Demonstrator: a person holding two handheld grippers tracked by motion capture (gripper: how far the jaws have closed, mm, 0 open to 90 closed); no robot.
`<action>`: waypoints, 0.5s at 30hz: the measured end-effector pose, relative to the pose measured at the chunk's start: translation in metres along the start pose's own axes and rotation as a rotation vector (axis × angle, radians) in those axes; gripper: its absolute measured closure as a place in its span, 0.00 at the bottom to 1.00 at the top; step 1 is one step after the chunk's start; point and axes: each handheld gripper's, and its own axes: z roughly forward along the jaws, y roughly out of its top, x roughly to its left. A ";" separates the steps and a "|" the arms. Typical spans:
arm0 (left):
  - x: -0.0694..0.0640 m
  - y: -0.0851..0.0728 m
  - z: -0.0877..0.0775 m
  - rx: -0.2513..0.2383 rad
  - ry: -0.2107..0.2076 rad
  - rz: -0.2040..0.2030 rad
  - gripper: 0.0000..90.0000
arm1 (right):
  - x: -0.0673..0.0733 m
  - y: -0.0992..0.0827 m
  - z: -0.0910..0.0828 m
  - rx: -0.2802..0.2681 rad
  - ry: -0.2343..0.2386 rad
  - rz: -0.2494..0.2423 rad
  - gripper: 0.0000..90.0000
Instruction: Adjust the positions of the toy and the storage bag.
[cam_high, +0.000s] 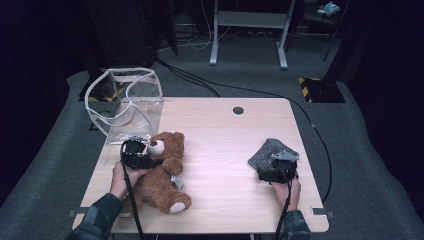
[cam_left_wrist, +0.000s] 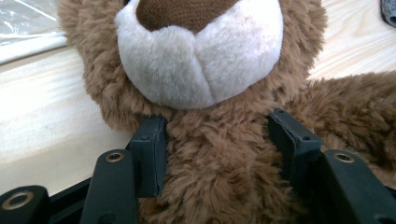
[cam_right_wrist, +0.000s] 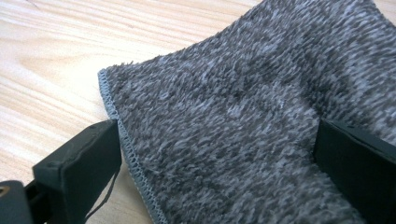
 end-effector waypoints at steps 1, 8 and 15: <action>0.000 -0.001 0.000 -0.007 0.003 0.001 0.50 | 0.000 0.000 0.000 0.002 -0.001 -0.001 0.01; -0.003 0.006 -0.009 -0.052 -0.001 0.015 0.40 | 0.000 0.000 0.000 0.003 0.003 0.005 0.01; -0.008 0.021 -0.031 -0.101 0.018 0.027 0.26 | 0.000 0.001 0.000 0.012 0.004 -0.005 0.01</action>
